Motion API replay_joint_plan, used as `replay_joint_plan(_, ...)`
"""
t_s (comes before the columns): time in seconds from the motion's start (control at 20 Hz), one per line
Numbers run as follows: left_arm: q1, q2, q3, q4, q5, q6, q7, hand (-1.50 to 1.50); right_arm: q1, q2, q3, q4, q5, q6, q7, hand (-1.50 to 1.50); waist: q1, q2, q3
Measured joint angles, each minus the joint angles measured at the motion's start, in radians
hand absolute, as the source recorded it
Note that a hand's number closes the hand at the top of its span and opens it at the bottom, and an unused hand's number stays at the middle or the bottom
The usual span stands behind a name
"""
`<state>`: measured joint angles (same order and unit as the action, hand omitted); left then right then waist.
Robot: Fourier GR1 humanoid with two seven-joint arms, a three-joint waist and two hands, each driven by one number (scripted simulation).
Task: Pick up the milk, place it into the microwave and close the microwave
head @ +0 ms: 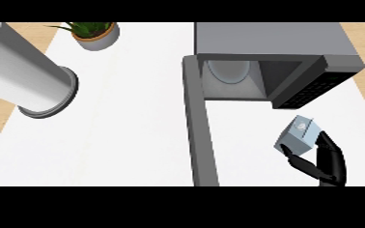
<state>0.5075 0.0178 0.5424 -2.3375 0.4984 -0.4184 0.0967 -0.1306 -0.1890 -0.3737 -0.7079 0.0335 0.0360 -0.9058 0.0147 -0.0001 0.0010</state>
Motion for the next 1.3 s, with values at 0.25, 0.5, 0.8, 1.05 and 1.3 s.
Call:
replay_joint_plan(0.25,0.008,0.002,0.020,0.004,0.008,-0.018,-0.011,-1.50,-0.021,-0.003,-0.004,0.027,-0.011,-0.005,-0.068,1.50,-0.003,-0.001,-0.001)
replay_joint_plan(0.5,0.000,-0.004,0.007,0.008,0.010,-0.018,-0.014,-1.50,-0.073,0.012,0.055,0.026,0.020,0.013,-0.074,1.50,0.000,0.000,0.000)
replay_joint_plan(0.8,0.003,-0.009,0.007,0.010,0.014,-0.030,-0.024,-1.50,-0.193,0.019,0.138,0.084,0.083,0.057,-0.090,1.50,0.008,0.001,0.000)
replay_joint_plan(1.05,0.020,-0.010,0.015,0.007,0.021,-0.033,-0.024,-1.50,-0.215,0.055,0.196,0.027,0.085,0.114,-0.056,1.50,-0.002,-0.002,-0.001)
replay_joint_plan(1.3,0.008,0.001,0.054,0.017,0.041,-0.035,-0.009,-1.50,-0.173,0.096,0.256,-0.155,0.097,0.096,0.048,1.50,-0.011,-0.004,-0.002)
